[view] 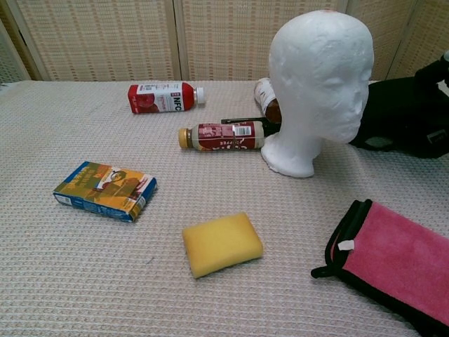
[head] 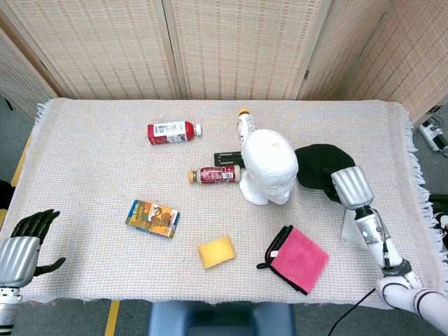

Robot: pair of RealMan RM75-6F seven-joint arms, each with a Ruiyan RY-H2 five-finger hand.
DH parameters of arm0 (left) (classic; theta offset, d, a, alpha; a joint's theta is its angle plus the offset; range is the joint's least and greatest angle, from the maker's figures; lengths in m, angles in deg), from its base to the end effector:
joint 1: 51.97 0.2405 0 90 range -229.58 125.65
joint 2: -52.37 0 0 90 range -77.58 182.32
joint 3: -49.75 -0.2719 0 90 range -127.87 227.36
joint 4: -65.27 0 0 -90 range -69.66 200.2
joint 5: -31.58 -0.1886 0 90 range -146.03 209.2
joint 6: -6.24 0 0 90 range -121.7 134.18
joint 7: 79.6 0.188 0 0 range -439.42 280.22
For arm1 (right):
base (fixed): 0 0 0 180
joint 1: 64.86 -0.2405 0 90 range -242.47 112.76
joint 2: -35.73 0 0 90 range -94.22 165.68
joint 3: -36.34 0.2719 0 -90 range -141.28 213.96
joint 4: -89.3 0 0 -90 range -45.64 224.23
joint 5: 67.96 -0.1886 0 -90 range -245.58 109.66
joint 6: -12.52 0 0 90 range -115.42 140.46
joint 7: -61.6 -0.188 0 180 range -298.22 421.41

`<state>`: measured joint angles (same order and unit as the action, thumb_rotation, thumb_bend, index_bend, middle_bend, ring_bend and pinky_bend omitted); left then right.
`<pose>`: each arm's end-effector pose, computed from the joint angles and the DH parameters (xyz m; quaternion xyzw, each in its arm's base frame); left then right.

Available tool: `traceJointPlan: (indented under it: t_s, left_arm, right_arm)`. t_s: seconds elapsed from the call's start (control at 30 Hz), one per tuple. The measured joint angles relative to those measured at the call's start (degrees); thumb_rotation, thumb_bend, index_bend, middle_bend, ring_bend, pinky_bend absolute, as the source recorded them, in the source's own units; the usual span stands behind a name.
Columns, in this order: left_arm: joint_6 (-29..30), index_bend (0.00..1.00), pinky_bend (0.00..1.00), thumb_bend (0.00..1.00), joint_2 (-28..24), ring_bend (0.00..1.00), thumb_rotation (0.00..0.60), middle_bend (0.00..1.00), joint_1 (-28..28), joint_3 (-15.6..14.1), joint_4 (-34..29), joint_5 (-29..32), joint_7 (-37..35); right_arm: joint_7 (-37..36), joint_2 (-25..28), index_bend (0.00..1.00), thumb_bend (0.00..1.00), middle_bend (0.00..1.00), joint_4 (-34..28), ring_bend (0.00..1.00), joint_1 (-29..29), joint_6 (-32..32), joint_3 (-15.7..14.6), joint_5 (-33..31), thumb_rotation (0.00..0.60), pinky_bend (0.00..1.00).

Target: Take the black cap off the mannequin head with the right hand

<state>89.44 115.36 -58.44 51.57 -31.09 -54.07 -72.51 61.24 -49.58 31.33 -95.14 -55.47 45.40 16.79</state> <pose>-0.3033 0.2284 0.1770 -0.6243 -0.3720 -0.3603 0.5849 -0.2735 -0.3967 0.0945 0.6948 -0.2608 0.3798 0.5523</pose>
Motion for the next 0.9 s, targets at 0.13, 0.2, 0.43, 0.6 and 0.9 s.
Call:
traceJointPlan:
  t_s: [0.13, 0.2, 0.43, 0.6, 0.9]
  left_arm:
    - [-0.2, 0.15, 0.17, 0.08, 0.1, 0.14, 0.6, 0.15, 0.0, 0.0, 0.1, 0.3, 0.0]
    - [-0.3, 0.15, 0.17, 0.08, 0.1, 0.14, 0.6, 0.15, 0.0, 0.0, 0.2, 0.4, -0.1]
    - [-0.7, 0.14, 0.17, 0.08, 0.5, 0.14, 0.6, 0.15, -0.4, 0.2, 0.8, 0.5, -0.6]
    - [-0.8, 0.14, 0.17, 0.08, 0.9, 0.14, 0.6, 0.15, -0.6, 0.4, 1.4, 0.5, -1.0]
    - [0.1, 0.14, 0.17, 0.08, 1.6, 0.14, 0.6, 0.15, -0.6, 0.9, 1.7, 0.8, -0.7]
  right_arm:
    - [0.6, -0.9, 0.03, 0.03, 0.23, 0.1, 0.23, -0.6, 3.0, 0.1, -1.7, 0.6, 0.48]
    - [1.4, -0.7, 0.0, 0.0, 0.12, -1.4, 0.12, -0.8, 5.9, 0.1, -3.5, 0.599, 0.36]
    - [4.0, 4.5, 0.0, 0.0, 0.06, -12.2, 0.07, 0.8, 7.5, 0.4, -7.3, 0.559, 0.31]
    - [5.5, 11.6, 0.15, 0.04, 0.25, -20.2, 0.25, 5.1, 1.0, 0.2, -7.6, 0.582, 0.44]
    - [5.4, 21.7, 0.26, 0.19, 0.34, -34.7, 0.3, 17.0, -14.4, -3.1, -4.6, 0.599, 0.48]
